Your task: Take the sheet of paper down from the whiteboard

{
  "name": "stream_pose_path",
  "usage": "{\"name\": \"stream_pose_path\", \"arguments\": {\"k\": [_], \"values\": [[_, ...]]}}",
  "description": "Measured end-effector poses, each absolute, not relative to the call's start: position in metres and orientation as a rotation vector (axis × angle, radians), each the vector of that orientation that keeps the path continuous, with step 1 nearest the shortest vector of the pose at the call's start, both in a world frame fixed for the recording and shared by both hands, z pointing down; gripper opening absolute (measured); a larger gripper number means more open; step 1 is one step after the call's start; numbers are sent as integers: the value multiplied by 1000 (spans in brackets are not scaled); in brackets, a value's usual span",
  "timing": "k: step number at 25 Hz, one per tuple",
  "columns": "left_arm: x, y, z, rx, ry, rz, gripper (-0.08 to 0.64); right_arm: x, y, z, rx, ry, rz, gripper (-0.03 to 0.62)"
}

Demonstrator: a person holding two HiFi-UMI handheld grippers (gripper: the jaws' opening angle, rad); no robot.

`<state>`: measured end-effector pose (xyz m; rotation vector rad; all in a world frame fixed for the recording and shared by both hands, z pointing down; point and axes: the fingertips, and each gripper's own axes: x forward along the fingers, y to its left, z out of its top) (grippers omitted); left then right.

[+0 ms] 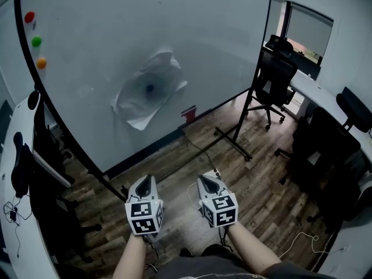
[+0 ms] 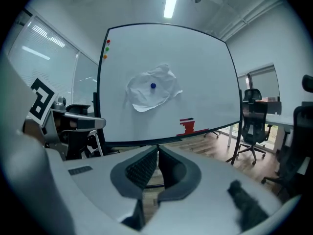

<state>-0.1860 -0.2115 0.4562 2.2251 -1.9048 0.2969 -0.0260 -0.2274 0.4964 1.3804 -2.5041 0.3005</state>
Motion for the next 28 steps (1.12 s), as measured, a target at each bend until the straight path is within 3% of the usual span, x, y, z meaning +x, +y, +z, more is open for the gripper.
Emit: {"name": "stream_pose_path", "arguments": {"k": [28], "values": [[-227,-332,437,1843,-2227,150,15,-108,-405,427,904,-2826,42,23]]}}
